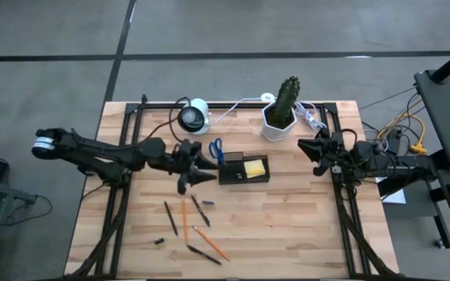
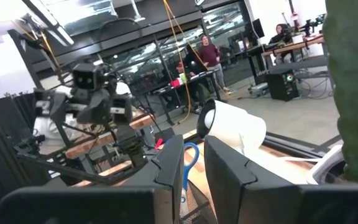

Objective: Pick and place office supplies into organizer
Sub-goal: Put the blue eraser into the black desk organizer

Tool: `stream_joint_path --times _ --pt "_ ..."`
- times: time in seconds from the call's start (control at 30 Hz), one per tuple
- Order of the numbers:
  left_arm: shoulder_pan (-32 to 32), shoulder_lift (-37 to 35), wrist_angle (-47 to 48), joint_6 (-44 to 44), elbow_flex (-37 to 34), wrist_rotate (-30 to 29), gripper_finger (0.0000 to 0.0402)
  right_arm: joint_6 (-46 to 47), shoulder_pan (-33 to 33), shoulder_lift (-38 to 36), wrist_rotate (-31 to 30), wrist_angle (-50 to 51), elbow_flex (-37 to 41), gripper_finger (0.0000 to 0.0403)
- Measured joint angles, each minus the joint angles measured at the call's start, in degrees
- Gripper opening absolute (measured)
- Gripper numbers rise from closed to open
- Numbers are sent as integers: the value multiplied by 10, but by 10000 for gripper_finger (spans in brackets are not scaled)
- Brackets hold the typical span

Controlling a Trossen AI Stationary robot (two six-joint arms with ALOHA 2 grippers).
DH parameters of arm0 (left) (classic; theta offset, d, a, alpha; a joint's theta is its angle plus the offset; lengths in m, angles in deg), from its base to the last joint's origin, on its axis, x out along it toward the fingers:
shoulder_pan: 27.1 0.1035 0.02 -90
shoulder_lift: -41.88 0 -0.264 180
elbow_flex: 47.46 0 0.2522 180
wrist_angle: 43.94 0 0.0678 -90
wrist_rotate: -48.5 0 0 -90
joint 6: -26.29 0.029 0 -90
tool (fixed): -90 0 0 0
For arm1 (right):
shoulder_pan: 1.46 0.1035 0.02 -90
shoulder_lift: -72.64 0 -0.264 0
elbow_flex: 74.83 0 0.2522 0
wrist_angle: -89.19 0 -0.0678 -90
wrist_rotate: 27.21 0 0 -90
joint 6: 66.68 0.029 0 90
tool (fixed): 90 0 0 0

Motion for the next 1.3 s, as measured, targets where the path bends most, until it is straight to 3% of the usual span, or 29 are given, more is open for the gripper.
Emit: stream_joint_path --times 0.27,0.4,0.67,0.93,1.3 --pt "-30 49 309 40 110 0 175 0 0 0 -3 3 0 54" --pt "-44 88 404 57 143 1 175 0 0 0 -3 4 0 54" --pt "-67 167 441 65 174 1 175 0 0 0 -3 10 0 54" --pt "-81 247 540 65 208 -4 175 0 0 0 -3 22 0 54" --pt "-82 298 571 65 210 -56 175 2 0 2 -2 29 0 54"
